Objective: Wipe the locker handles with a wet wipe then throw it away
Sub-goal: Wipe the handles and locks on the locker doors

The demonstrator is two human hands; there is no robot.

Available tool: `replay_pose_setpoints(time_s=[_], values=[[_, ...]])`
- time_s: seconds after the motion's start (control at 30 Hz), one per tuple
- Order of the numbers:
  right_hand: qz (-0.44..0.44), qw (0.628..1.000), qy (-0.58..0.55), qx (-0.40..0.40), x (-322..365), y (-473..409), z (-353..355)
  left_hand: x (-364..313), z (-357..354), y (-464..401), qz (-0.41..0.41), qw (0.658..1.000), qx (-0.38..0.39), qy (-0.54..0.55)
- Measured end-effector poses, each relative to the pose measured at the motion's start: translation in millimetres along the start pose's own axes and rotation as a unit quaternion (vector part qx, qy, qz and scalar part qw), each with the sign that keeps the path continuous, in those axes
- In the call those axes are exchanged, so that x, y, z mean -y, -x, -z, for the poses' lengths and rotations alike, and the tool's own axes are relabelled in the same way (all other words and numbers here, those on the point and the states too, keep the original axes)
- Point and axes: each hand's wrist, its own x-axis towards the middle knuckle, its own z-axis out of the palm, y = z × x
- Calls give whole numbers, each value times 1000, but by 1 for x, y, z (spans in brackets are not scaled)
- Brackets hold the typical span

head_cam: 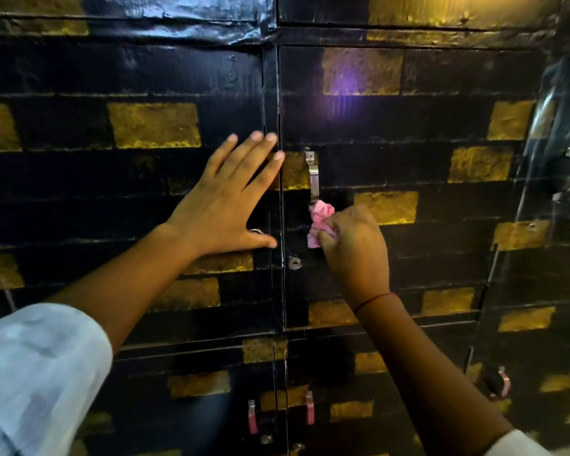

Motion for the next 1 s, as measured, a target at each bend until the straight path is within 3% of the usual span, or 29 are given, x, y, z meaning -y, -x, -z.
replay_pose_setpoints(time_s=[0.23, 0.33, 0.43, 0.6, 0.73, 0.8, 0.9, 0.97, 1.0], values=[[107, 991, 75, 39, 41, 5, -22, 1, -21, 35, 22, 999, -36, 19], [53, 995, 58, 63, 23, 2, -11, 1, -22, 34, 13, 999, -39, 28], [-41, 999, 3, 16, -3, 3, 2, 2, -23, 36, 15, 999, -41, 26], [33, 997, -18, 69, 34, 7, -13, 0, -18, 35, 22, 998, -32, 41], [-70, 996, -54, 20, 12, 2, -2, 1, -13, 40, 29, 999, -18, 23], [-59, 997, -51, -7, 13, 4, 1, 1, -13, 44, 39, 999, -23, 22], [22, 997, -35, 60, 34, 7, -12, -1, -13, 46, 54, 998, -20, 39], [26, 995, -14, 99, 38, 3, -14, -1, -9, 43, 59, 997, -18, 50], [20, 996, -33, 82, 38, -3, -10, 3, -5, 42, 64, 996, -23, 57]])
